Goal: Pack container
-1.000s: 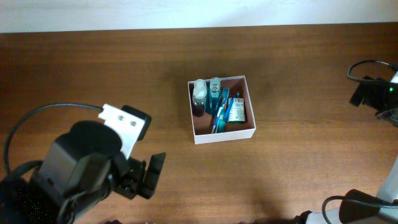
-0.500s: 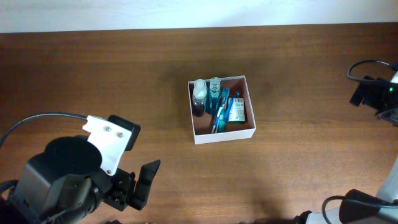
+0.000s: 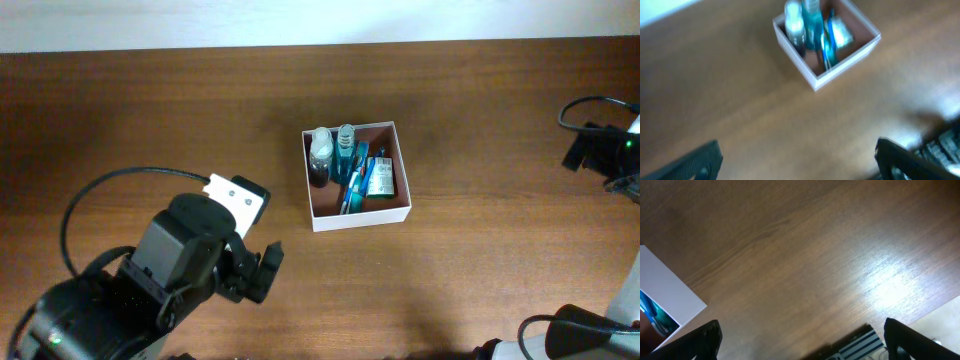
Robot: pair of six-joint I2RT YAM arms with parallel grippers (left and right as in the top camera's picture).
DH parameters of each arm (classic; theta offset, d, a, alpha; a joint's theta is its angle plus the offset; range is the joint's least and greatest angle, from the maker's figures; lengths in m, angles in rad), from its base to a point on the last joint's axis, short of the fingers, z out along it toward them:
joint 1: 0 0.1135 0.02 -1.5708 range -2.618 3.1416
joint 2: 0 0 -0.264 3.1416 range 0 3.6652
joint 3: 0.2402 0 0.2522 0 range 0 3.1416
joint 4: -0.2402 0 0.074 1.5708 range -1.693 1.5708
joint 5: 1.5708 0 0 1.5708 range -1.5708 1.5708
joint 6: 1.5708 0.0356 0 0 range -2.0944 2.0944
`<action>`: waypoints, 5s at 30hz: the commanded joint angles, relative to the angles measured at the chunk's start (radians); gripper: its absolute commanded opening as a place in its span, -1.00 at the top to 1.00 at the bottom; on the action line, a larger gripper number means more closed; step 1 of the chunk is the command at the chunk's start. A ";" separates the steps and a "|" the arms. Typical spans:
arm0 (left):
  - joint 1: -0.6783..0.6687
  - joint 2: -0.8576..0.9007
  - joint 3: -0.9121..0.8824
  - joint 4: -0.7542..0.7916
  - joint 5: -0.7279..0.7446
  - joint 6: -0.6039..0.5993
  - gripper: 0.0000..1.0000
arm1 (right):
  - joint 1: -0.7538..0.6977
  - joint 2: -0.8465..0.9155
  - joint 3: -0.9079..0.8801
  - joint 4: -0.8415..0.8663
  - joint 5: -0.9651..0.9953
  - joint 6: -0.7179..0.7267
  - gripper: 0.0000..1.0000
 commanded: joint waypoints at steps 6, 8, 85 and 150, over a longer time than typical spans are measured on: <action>0.206 -0.231 -0.416 0.298 0.109 0.101 -0.99 | -0.006 -0.010 0.002 0.003 -0.002 -0.001 -0.97; 0.248 -0.291 -0.518 0.378 0.137 0.103 -0.99 | -0.006 -0.010 0.002 0.003 -0.002 -0.001 -0.97; 0.687 -1.027 -1.523 1.281 0.365 0.355 -0.99 | -0.006 -0.010 0.002 0.003 -0.002 -0.001 -0.97; 0.687 -1.027 -1.523 1.281 0.365 0.355 -0.99 | 0.016 -0.336 0.002 0.003 -0.002 -0.001 -0.97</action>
